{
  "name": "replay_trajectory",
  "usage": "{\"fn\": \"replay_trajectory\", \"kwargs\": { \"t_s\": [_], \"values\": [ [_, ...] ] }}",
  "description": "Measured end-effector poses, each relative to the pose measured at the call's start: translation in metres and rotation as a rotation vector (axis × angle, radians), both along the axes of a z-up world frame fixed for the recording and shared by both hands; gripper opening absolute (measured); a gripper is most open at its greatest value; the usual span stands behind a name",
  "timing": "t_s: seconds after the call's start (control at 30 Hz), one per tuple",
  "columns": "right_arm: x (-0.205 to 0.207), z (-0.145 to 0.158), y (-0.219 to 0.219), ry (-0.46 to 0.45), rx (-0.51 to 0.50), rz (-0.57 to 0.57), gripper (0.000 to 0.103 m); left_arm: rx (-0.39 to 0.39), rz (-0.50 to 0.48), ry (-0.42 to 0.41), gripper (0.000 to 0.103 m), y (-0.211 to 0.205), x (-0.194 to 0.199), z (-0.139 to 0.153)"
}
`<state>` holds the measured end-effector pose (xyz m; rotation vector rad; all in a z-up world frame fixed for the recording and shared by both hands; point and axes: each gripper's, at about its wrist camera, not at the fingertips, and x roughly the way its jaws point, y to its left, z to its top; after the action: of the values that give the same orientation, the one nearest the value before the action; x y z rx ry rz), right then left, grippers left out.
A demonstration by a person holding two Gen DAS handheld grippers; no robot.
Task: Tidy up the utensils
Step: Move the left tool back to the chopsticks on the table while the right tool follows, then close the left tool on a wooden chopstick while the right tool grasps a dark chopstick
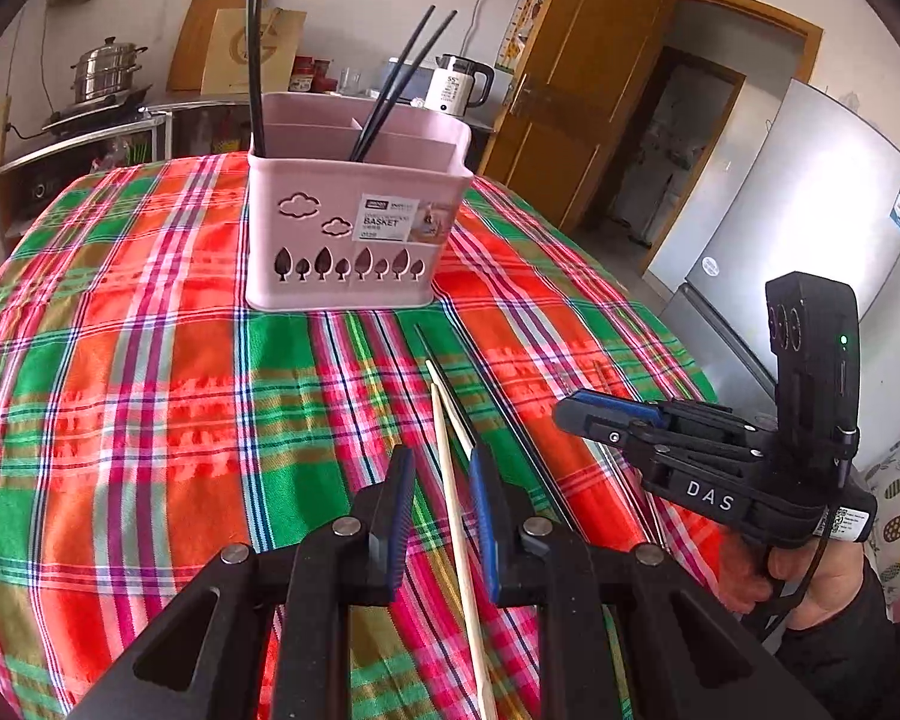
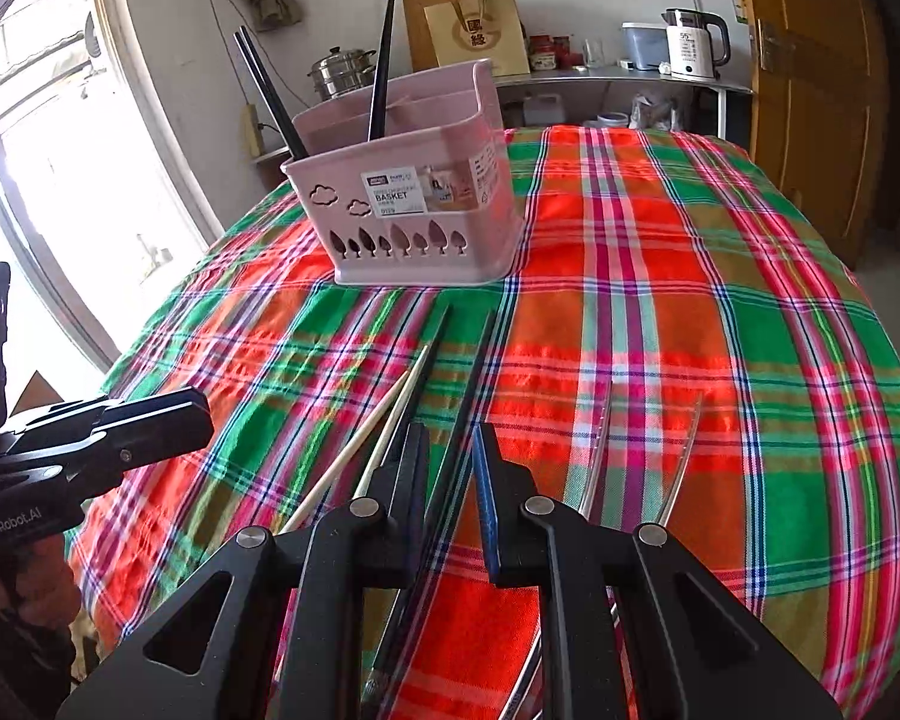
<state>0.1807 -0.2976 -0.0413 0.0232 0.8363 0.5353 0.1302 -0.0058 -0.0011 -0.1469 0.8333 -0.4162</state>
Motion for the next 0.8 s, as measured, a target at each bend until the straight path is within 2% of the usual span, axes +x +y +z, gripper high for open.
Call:
{"fn": "replay_trajectory", "kwargs": {
  "t_s": [0.2, 0.5, 0.8],
  "values": [
    [0.002, -0.006, 0.0, 0.015, -0.01, 0.007, 0.015, 0.058, -0.041, 0.055, 0.018, -0.016, 0.007, -0.02],
    [0.007, -0.012, 0.009, 0.031, -0.034, 0.023, 0.015, 0.102, -0.055, 0.086, 0.018, -0.028, 0.019, -0.032],
    [0.013, -0.018, 0.015, 0.05, -0.06, 0.024, 0.015, 0.207, -0.037, 0.09, 0.018, -0.04, 0.03, -0.045]
  ]
}}
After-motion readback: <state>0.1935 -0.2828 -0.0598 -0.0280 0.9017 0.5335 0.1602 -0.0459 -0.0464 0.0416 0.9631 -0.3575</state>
